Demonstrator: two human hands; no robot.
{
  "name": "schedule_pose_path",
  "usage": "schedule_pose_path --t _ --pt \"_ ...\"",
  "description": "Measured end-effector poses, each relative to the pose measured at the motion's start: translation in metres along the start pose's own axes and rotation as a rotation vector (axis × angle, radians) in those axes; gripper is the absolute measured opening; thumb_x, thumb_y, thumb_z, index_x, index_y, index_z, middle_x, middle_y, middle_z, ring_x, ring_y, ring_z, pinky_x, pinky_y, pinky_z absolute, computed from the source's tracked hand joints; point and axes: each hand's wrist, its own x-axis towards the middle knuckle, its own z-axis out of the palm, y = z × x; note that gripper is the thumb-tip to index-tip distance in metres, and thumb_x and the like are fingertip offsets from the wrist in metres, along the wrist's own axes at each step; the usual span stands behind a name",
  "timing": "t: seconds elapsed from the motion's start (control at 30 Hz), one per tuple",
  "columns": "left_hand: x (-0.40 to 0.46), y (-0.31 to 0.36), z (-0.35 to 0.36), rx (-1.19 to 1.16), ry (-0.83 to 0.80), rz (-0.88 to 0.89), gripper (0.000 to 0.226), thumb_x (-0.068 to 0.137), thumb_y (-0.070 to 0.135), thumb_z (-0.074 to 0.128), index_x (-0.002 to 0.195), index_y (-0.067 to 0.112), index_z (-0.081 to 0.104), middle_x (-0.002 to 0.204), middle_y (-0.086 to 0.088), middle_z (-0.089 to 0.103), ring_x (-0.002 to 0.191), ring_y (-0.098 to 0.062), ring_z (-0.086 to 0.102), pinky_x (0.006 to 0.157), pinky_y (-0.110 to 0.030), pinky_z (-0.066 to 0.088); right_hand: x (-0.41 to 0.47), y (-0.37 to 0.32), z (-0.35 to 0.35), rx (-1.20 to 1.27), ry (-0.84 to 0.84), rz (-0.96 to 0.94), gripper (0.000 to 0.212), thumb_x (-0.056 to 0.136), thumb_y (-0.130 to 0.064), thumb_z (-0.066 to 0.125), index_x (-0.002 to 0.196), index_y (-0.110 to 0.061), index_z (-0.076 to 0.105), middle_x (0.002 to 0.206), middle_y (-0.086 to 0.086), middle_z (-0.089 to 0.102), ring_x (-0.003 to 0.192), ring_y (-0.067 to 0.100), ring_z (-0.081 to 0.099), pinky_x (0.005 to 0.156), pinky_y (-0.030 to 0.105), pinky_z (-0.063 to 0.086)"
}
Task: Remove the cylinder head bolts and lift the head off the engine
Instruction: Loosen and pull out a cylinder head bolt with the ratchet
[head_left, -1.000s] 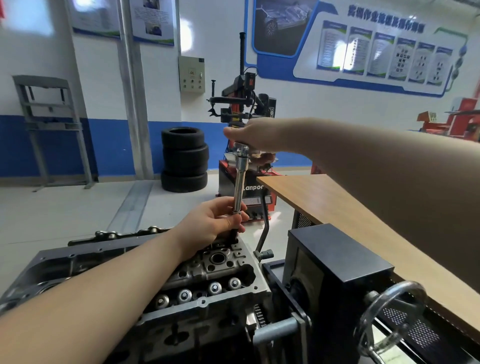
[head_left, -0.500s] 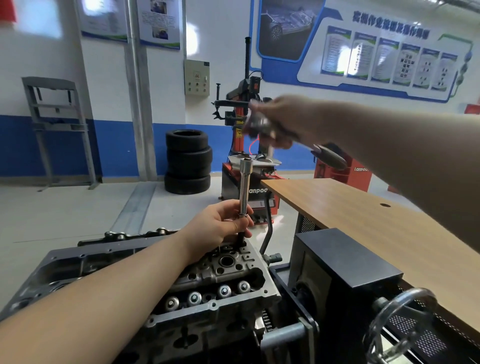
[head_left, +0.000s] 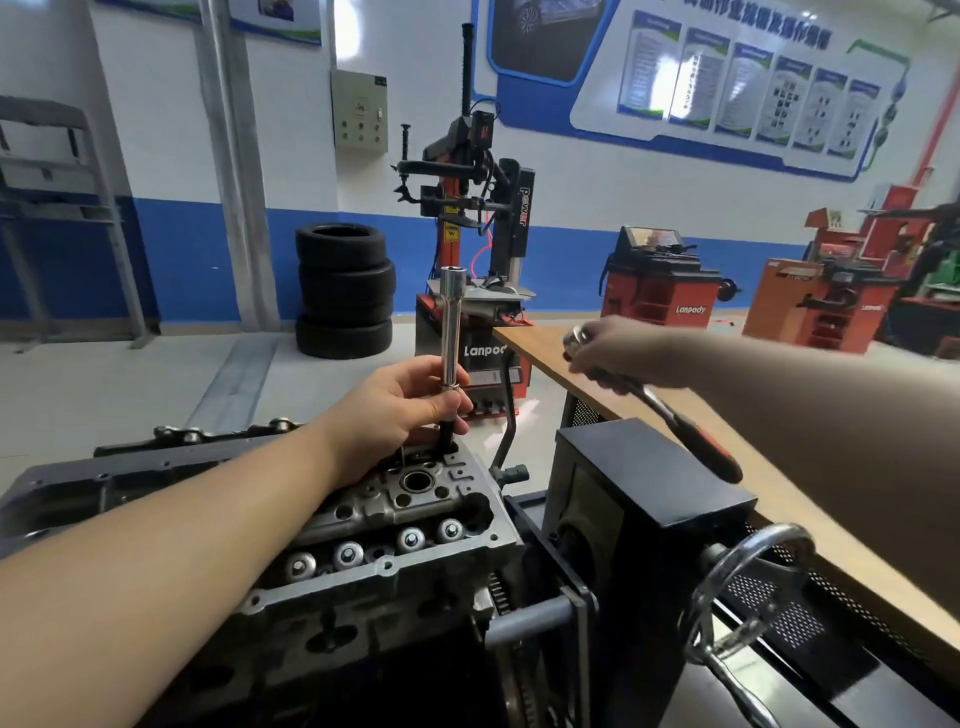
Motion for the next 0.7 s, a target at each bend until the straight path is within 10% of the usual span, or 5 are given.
schedule_pose_path --t 0.13,0.3,0.57,0.7 --pt "0.001 0.001 0.001 0.002 -0.001 0.003 0.030 0.090 0.022 0.072 0.118 0.012 0.070 0.103 -0.007 0.077 0.098 -0.033 0.077 0.101 -0.060 0.058 -0.002 0.044 0.026 -0.576 0.185 -0.122 0.031 0.075 -0.054 0.070 0.101 -0.039 0.065 0.090 -0.011 0.070 0.084 0.018 0.068 0.080 0.043 0.060" --pt "0.001 0.001 0.001 0.027 0.006 -0.003 0.019 0.101 0.010 0.066 0.120 0.010 0.068 0.105 -0.009 0.076 0.098 -0.033 0.076 0.101 -0.061 0.058 0.014 0.095 0.063 -0.399 0.287 -0.210 0.058 0.081 -0.013 0.081 0.126 -0.042 0.059 0.116 -0.003 0.065 0.101 0.027 0.059 0.088 0.039 0.053" --pt "-0.002 0.004 0.001 0.054 0.014 -0.022 0.018 0.104 0.007 0.063 0.121 0.010 0.068 0.107 -0.010 0.076 0.102 -0.036 0.075 0.101 -0.058 0.059 0.029 0.110 0.086 -0.226 0.284 -0.116 0.053 0.098 -0.021 0.071 0.147 -0.033 0.055 0.133 0.004 0.067 0.115 0.028 0.063 0.107 0.039 0.049" --pt "-0.002 0.004 0.001 0.041 0.013 -0.022 0.018 0.104 0.006 0.063 0.121 0.009 0.068 0.105 -0.009 0.076 0.100 -0.034 0.076 0.099 -0.056 0.060 0.023 0.109 0.096 -0.386 0.205 -0.003 0.065 0.105 -0.012 0.050 0.156 -0.050 0.036 0.126 0.003 0.050 0.097 0.024 0.059 0.081 0.031 0.051"
